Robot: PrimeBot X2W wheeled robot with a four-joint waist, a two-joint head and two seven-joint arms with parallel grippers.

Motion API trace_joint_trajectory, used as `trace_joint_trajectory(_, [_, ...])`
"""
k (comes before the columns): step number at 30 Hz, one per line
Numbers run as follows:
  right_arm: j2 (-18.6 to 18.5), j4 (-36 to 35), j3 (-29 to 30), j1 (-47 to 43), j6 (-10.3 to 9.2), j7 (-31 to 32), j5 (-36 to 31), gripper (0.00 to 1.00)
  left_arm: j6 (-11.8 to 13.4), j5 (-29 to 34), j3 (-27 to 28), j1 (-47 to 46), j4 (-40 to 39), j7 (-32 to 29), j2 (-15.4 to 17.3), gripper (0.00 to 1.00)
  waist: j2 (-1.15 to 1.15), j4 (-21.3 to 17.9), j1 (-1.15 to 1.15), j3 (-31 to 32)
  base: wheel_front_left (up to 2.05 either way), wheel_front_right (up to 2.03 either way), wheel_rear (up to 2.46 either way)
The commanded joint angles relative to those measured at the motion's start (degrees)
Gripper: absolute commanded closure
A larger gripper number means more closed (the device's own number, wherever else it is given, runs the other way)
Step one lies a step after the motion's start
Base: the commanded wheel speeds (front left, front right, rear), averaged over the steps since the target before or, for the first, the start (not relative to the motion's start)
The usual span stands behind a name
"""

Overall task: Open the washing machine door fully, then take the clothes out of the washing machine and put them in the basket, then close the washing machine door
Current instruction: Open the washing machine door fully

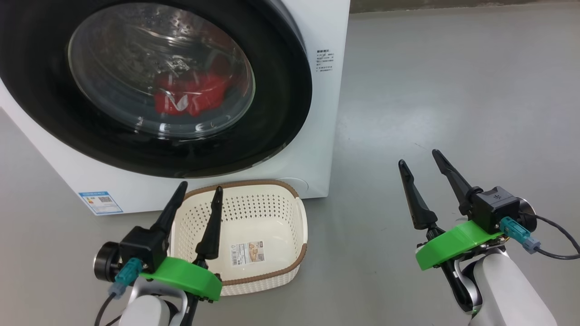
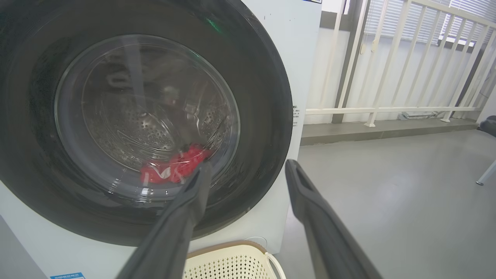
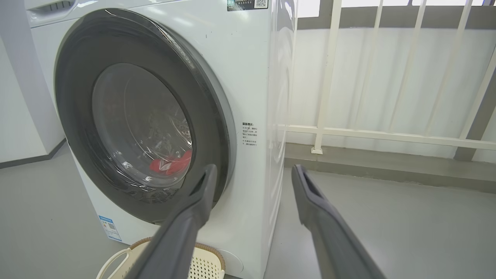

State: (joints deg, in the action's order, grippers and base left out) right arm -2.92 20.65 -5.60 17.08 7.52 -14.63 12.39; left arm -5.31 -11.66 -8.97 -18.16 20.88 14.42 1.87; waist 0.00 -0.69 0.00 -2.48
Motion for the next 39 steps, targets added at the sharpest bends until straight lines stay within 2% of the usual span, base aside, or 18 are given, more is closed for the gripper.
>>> trace_joint_trajectory(1, [0.0,-1.0,-1.1,2.4,-0.03,-0.4,0.2,0.00,0.3,-0.3,1.7,-2.4,-1.0,0.6,1.0,0.00,0.00,0.0,0.00,0.1,0.00,0.00,0.00])
trace_joint_trajectory(17, [0.0,-1.4,-0.5,2.3,-0.03,-0.4,-0.5,0.00,0.5,0.0,1.4,-2.3,-0.8,0.6,1.0,0.00,0.00,0.6,0.00,-0.5,0.00,0.00,0.00])
trace_joint_trajectory(19, [0.0,-1.7,-0.5,2.5,-0.03,-0.4,-0.6,0.57,0.5,0.0,1.2,-2.3,-1.0,0.6,1.0,0.00,0.00,0.8,0.00,-1.0,0.00,0.00,0.00])
trace_joint_trajectory(22, [0.0,-2.1,-0.2,3.2,-0.03,-0.4,-0.4,0.98,0.6,0.1,0.9,-2.6,-1.7,0.6,1.0,0.00,0.00,1.2,0.00,-2.2,0.00,0.00,0.00])
trace_joint_trajectory(27, [0.0,-3.1,1.0,5.6,-0.03,-0.4,1.4,1.00,0.9,1.5,0.3,-3.3,-4.1,0.6,1.0,0.00,0.00,1.9,0.00,-4.7,0.00,0.00,0.00])
trace_joint_trajectory(39, [0.0,-3.3,2.4,13.6,-0.03,-0.4,17.1,1.00,0.6,1.0,-0.3,-5.4,-8.6,0.6,1.0,0.00,0.00,3.9,0.00,-12.5,0.00,0.00,0.00])
